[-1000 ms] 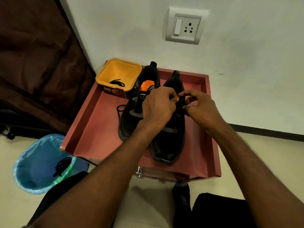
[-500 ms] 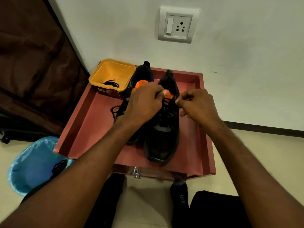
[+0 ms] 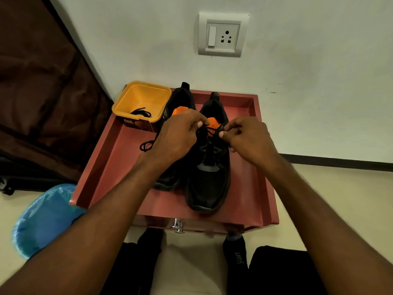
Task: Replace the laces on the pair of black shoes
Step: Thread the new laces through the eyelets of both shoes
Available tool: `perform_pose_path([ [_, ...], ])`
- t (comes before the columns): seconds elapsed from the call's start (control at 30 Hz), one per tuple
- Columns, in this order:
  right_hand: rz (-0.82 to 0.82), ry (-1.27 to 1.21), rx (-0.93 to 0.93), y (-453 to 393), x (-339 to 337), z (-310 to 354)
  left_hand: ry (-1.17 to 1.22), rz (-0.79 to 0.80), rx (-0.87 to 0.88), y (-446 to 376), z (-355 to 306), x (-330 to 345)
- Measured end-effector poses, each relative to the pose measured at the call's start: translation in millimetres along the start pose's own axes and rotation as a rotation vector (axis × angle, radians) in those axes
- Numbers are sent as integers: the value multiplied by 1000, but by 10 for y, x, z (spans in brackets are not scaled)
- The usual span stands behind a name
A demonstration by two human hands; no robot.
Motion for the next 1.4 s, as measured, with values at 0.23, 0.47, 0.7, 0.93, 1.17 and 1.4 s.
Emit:
perform_pose_path([
  [0.23, -721, -47, 192, 113, -985, -383, -55, 6, 1, -1, 32, -21],
  [0.47, -85, 25, -1, -27, -117, -46, -54, -3, 22, -1, -42, -5],
  [0.7, -545, 227, 163, 75, -822, -227, -45, -47, 40, 28, -54, -88],
  [0.93, -100, 86, -10, 10, -145, -26, -39, -90, 0, 9, -30, -108],
  [1.17, -235, 203, 60, -21, -332, -104, -116, -86, 19, 5, -11, -144],
  [1.4, -253, 297, 78, 4, -290, -90, -184, -48, -4, -5, -43, -137],
])
Point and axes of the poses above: each hand's wrist, its own y-axis away from the middle knuckle, its own x-axis out of the palm, z = x × y, the point moved 9 cm from there along -y, towards the middle knuckle, and after that the axes turned 3 degrees about x, right-handed, at the moved point
